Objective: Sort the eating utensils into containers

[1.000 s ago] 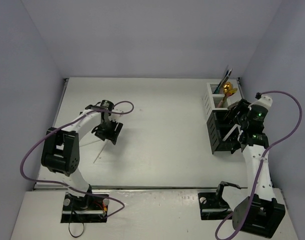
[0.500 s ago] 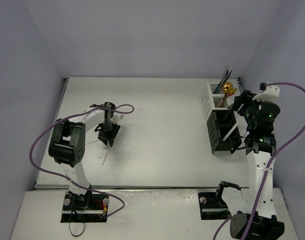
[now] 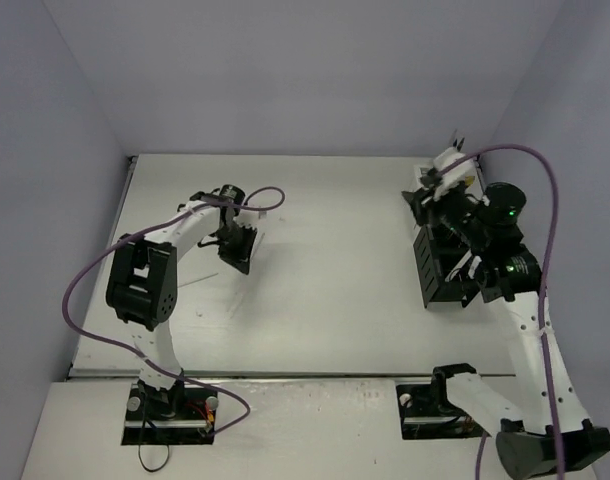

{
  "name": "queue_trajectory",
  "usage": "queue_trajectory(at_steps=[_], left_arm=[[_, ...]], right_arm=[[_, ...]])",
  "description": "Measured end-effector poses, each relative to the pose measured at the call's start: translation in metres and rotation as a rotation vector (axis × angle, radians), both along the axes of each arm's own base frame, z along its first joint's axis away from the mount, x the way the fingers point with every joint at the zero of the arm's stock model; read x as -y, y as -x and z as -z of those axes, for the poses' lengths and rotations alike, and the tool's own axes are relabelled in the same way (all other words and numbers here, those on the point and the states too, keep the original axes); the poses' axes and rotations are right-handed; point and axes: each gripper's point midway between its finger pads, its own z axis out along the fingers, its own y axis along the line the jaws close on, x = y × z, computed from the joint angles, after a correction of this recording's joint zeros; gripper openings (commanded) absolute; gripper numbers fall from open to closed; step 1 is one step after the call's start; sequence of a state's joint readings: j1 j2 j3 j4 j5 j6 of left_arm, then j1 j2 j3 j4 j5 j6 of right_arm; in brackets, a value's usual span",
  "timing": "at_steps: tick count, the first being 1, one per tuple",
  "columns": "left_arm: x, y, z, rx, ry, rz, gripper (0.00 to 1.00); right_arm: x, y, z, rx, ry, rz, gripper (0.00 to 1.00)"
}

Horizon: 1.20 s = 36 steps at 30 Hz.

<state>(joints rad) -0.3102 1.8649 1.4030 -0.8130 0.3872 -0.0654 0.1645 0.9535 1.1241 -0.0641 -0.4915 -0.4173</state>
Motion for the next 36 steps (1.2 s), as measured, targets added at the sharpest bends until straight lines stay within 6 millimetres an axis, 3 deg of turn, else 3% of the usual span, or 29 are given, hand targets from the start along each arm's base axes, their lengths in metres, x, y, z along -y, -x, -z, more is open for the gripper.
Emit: queue_trajectory(at_steps=[3, 6, 9, 12, 18, 29, 34, 36], left_arm=[[0.028, -0.002, -0.041, 0.028, 0.175, -0.004, 0.00], [0.056, 0.002, -0.085, 0.028, 0.363, 0.007, 0.00], [0.073, 0.015, -0.114, -0.017, 0.507, 0.025, 0.00], [0.083, 0.028, -0.124, -0.088, 0.596, 0.035, 0.00], [0.091, 0.052, -0.127, -0.230, 0.703, 0.034, 0.00], [0.101, 0.068, -0.133, -0.306, 0.759, 0.058, 0.00], [0.102, 0.078, -0.125, -0.351, 0.754, 0.053, 0.00], [0.102, 0.081, -0.122, -0.362, 0.750, 0.052, 0.10]], right_arm=[[-0.073, 0.026, 0.005, 0.084, 0.186, -0.239, 0.42], [-0.137, 0.059, 0.028, 0.157, 0.381, -0.460, 0.44], [-0.185, 0.092, 0.062, 0.222, 0.568, -0.649, 0.45], [-0.213, 0.122, 0.098, 0.283, 0.724, -0.811, 0.46], [-0.234, 0.151, 0.138, 0.394, 0.914, -0.994, 0.46], [-0.252, 0.145, 0.195, 0.443, 1.116, -1.140, 0.43], [-0.257, 0.142, 0.208, 0.461, 1.167, -1.175, 0.03], [-0.260, 0.140, 0.207, 0.481, 1.172, -1.171, 0.00]])
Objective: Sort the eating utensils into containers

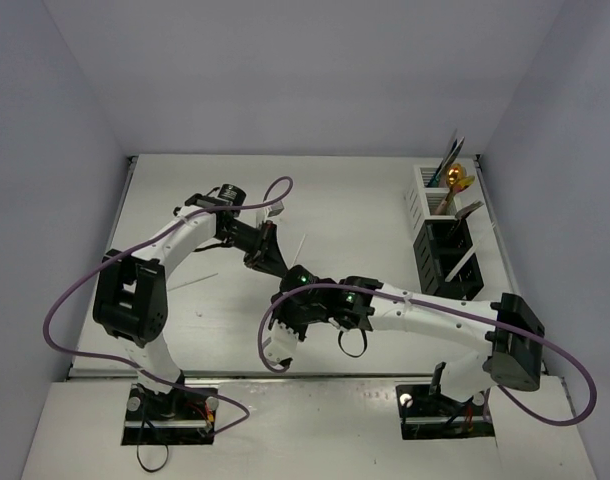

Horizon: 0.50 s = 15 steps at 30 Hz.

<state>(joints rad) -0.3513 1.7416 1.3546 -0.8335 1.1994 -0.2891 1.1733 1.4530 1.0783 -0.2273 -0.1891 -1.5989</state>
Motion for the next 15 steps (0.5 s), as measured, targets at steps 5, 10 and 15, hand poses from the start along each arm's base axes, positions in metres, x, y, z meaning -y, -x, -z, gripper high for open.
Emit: queue_trajectory(at_steps=[5, 10, 15], left_arm=[[0.000, 0.002, 0.003, -0.001, -0.005, 0.003, 0.78], [-0.011, -0.010, 0.005, 0.040, -0.053, -0.037, 0.93], [-0.056, -0.080, -0.030, 0.229, -0.088, -0.226, 0.93]], right_arm=[[-0.003, -0.001, -0.007, 0.028, -0.017, -0.008, 0.00], [0.005, -0.001, -0.032, 0.045, -0.077, 0.023, 0.00], [0.028, -0.005, -0.083, -0.040, -0.269, 0.229, 0.00]])
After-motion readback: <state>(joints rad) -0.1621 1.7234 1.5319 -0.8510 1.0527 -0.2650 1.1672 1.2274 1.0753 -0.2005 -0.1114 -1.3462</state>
